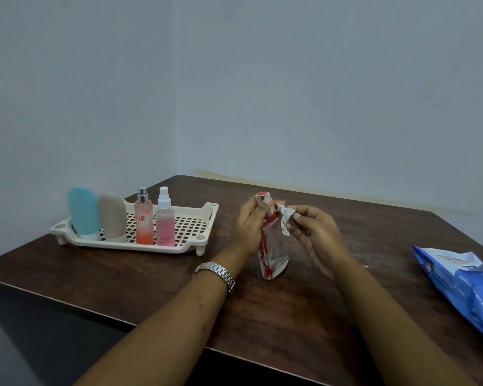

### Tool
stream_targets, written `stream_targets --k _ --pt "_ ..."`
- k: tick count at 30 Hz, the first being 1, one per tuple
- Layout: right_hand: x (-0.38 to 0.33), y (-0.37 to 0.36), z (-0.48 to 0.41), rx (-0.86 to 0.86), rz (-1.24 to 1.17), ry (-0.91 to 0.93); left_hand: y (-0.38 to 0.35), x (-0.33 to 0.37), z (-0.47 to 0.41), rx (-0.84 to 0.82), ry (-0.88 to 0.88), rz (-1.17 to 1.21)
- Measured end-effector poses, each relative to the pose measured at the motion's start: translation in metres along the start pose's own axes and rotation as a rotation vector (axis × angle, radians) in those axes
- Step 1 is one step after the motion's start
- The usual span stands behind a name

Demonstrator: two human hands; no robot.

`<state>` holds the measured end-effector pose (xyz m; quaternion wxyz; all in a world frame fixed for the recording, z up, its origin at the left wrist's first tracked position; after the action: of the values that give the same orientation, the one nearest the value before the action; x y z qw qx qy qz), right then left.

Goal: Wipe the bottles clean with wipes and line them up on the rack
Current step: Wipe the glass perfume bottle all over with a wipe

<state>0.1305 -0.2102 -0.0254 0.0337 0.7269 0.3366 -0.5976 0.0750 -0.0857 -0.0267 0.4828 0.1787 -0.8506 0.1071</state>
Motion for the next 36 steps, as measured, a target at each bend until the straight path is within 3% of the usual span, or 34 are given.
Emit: stream_targets --k 5,11,16,21,27,30,36 --pt "-0.001 -0.004 0.001 -0.043 0.073 0.078 -0.003 0.004 0.004 -0.056 -0.015 -0.028" --pt "0.019 0.000 0.002 -0.104 0.321 -0.163 -0.005 0.004 0.003 -0.063 -0.055 -0.085" --pt "0.023 0.004 0.001 -0.130 0.597 -0.189 0.002 -0.001 0.000 0.038 -0.050 -0.095" --pt "0.019 0.004 -0.001 -0.069 0.789 -0.052 0.006 -0.005 -0.001 0.104 -0.010 -0.078" --pt "0.000 -0.004 0.000 0.035 0.511 0.283 0.001 0.000 0.000 0.011 -0.091 -0.088" --pt "-0.008 -0.012 0.005 -0.008 0.453 0.368 0.000 0.000 -0.001 -0.001 -0.138 -0.136" --pt "-0.013 -0.027 0.013 -0.069 0.662 0.509 -0.002 -0.001 -0.002 0.011 -0.203 -0.198"
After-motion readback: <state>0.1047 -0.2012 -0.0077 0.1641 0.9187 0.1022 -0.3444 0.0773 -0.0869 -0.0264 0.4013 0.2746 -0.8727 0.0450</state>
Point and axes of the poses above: each hand's wrist, its own z-axis away from the middle knuckle, its own y-axis out of the back of the hand, x = y × z, the point moved 4 cm from there along -z, towards the middle knuckle, and after that the axes turned 9 degrees about -z, right-handed, at the moved point
